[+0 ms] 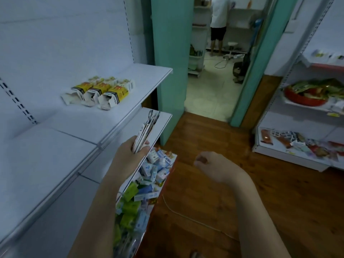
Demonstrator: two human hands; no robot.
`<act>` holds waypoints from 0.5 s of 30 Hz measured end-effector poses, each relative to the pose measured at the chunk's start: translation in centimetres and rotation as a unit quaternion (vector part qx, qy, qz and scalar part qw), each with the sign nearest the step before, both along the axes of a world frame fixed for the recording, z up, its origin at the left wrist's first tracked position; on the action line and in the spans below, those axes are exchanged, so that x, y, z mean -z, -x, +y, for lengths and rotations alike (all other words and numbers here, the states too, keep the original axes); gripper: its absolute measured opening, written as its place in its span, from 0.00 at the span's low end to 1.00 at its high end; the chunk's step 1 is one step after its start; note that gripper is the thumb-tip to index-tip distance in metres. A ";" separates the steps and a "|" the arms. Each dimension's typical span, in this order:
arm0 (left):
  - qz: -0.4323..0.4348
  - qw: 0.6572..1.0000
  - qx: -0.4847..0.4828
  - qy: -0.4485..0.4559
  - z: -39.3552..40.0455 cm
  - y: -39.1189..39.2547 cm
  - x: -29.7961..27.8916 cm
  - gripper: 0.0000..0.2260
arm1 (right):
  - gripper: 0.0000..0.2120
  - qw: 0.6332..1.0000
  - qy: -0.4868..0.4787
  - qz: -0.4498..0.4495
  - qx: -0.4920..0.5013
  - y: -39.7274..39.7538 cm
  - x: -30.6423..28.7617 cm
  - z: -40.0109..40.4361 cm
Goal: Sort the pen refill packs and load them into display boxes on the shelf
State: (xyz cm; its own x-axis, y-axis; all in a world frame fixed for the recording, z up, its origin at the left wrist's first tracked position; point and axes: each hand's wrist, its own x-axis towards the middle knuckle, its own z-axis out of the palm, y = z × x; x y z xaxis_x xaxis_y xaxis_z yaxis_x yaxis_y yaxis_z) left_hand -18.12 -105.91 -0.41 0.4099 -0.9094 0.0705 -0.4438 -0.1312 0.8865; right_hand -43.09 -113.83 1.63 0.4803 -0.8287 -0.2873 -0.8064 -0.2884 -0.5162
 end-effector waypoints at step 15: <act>0.016 0.968 -0.223 0.113 -13.0 -7.1 -3.0 0.01 | 0.09 0.982 -0.042 -0.048 -0.179 -10.4 0.0 -21.8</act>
State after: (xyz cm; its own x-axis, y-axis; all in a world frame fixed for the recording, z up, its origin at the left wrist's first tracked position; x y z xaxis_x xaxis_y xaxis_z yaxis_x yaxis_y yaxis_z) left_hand -11.00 -118.92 2.64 0.7639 -0.6037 0.2280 -0.3596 -0.1048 0.9272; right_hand -32.71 -135.63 1.61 0.7648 -0.5774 -0.2858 -0.6074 -0.4983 -0.6187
